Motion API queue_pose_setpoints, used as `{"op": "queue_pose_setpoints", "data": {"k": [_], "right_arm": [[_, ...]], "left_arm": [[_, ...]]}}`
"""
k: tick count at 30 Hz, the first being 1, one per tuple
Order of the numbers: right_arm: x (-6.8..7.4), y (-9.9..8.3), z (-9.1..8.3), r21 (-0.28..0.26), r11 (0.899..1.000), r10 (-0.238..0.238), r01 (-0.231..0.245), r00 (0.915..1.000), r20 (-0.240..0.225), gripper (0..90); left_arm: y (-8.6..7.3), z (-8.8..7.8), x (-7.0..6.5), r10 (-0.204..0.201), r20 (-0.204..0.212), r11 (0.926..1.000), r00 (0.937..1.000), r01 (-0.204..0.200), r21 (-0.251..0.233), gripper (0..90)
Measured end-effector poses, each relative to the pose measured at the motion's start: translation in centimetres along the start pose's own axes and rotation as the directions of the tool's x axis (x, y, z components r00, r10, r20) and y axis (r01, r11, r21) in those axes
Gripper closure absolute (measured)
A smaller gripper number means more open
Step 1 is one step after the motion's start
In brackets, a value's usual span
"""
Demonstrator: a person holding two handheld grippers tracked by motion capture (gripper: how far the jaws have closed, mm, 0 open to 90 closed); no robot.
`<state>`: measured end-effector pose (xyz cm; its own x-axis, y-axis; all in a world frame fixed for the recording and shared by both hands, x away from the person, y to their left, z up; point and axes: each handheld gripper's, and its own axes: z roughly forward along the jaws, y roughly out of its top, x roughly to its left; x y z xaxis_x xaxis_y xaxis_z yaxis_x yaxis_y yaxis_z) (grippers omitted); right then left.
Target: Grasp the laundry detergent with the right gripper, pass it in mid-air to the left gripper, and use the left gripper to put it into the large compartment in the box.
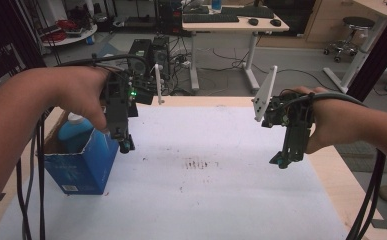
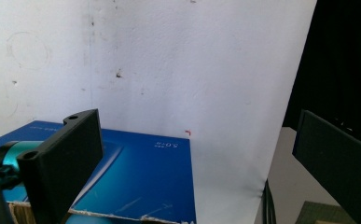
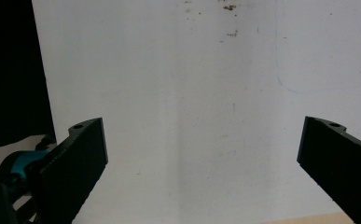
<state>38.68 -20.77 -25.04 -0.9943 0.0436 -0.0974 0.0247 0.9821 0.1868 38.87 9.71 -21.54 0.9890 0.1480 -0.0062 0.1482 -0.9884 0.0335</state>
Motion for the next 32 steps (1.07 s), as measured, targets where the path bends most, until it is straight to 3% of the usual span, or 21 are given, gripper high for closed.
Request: {"op": "queue_pose_setpoints", "data": {"k": [10, 21, 32], "right_arm": [[-0.3, 0.0, 0.3, -0.001, 1.0, -0.012, 0.012, 0.9999, 0.01, 0.9], [-0.2, -0.1, 0.5, -0.011, 1.0, -0.007, 0.007, 0.9999, 0.013, 0.9], [0.0, -0.2, 0.6, -0.024, 1.0, 0.001, 0.0, 0.9999, 0.015, 0.9]], "left_arm": [[0.9, 1.0, 0.1, 0.009, 0.014, 1.0, 0.9999, -0.009, -0.002, 1.7], [0.9, 1.2, 0.0, 0.018, 0.019, 0.9998, 0.9997, -0.018, -0.006, 1.7], [1.1, 1.6, 0.3, -0.002, 0.021, 1.0, 0.9998, 0.002, -0.004, 1.7]]}}
